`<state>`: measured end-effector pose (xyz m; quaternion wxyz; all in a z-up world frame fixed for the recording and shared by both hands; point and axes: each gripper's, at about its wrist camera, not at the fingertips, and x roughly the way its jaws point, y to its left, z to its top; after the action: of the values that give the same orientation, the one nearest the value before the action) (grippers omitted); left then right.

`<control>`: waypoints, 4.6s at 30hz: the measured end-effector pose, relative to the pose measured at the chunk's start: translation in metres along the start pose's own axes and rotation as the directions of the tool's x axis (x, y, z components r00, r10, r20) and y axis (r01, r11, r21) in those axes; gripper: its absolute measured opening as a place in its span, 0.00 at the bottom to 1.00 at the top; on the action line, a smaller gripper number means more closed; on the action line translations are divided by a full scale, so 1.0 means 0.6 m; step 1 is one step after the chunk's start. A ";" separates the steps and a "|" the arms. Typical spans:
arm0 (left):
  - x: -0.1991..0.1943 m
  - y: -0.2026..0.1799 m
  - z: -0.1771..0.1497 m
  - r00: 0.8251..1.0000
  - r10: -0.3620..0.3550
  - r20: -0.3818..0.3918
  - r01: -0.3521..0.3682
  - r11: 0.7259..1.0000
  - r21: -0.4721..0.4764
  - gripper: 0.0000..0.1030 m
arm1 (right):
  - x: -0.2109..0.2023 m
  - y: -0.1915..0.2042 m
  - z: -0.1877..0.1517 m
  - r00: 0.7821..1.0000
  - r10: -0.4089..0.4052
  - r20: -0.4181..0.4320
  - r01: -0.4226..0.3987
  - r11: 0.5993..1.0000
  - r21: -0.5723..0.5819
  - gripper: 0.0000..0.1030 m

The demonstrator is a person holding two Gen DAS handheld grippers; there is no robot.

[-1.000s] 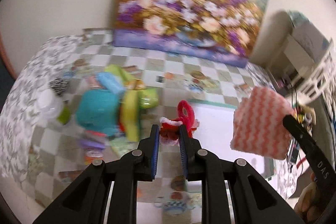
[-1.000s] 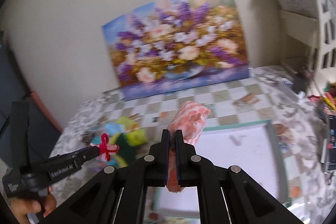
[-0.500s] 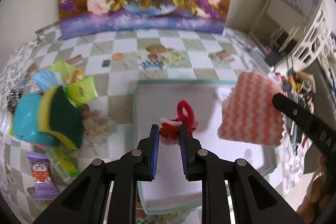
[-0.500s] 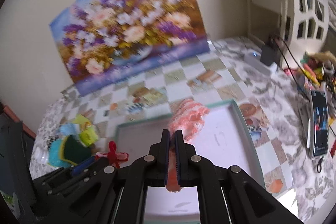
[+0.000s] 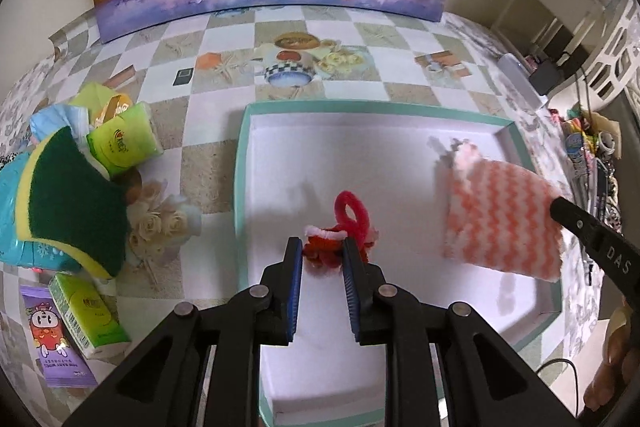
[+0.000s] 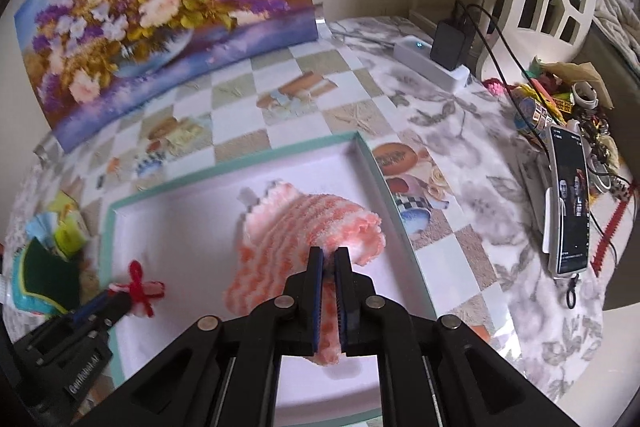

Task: Organize soft objects
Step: 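Carry the red toy and pink towel into the white tray with both tools, then open both tools to release the toy and towel in the tray, then grasp the purple snack packet with the left tool while the right tool grasps the green tissue pack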

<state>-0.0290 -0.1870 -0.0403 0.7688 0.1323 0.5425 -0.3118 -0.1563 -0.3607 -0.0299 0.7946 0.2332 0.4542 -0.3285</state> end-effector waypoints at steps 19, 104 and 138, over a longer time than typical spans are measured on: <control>0.029 0.068 0.021 1.000 -0.008 -0.009 0.007 0.988 -0.151 0.26 | 0.018 0.018 -0.009 0.996 -0.074 -0.050 0.070 0.995 -0.069 0.38; -0.134 0.406 -0.152 0.965 0.209 -0.158 -0.262 0.744 -0.614 0.93 | -0.052 0.451 -0.207 0.917 0.347 -0.198 -0.398 0.747 -0.533 0.84; -0.031 0.456 -0.159 0.975 0.087 -0.202 -0.198 0.745 -0.637 0.79 | 0.006 0.512 -0.225 0.889 0.390 -0.238 -0.455 0.706 -0.542 0.35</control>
<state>0.0656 0.0819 -0.0963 0.7421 -0.0784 0.6649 -0.0316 -0.0061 -0.0639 -0.0753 0.8557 0.0924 0.5082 0.0311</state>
